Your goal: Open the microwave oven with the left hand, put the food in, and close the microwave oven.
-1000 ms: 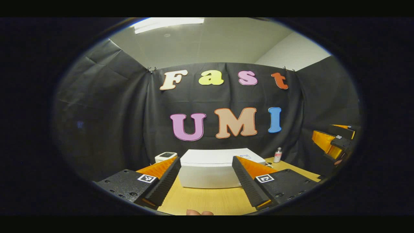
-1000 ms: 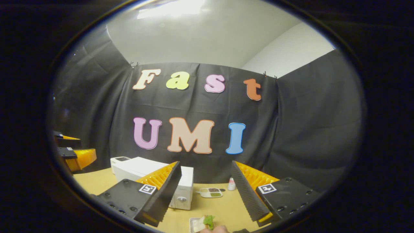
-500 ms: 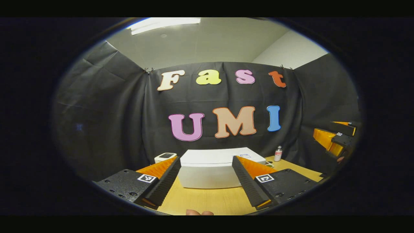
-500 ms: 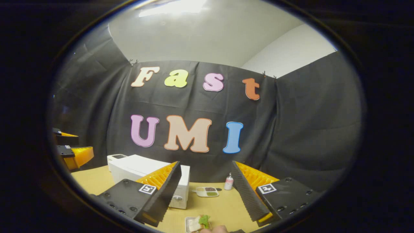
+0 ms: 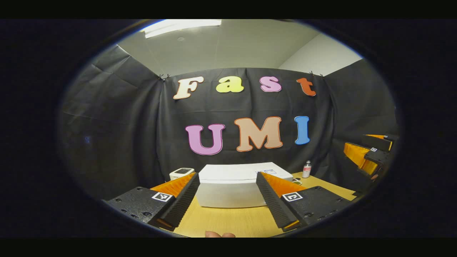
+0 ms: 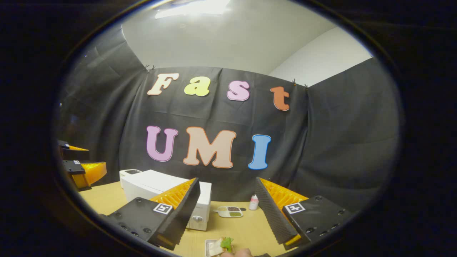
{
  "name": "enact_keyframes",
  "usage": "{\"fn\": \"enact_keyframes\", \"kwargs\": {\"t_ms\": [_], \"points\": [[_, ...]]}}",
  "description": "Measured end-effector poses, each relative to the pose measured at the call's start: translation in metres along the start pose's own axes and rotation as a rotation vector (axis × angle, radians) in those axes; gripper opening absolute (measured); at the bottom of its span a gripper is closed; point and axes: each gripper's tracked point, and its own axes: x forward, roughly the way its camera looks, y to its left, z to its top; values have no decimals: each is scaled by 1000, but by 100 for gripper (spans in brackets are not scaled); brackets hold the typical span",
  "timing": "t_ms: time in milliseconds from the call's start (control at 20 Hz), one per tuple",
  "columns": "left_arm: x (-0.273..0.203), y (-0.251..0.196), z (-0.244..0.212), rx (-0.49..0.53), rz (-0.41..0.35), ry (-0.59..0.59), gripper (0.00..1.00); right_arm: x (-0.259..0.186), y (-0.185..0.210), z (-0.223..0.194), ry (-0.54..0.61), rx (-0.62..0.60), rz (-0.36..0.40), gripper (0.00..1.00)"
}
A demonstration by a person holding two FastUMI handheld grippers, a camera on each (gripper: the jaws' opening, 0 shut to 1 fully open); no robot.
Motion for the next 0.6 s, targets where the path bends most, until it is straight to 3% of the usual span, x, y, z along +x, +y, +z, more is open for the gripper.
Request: {"fn": "enact_keyframes", "kwargs": {"t_ms": [400,600], "points": [[21,-9,-37,3,-28,53,96,2,-5,2,-7,-1,4,97],[58,-33,-84,59,-103,63,96,6,-7,-13,39,-3,26,96]]}}
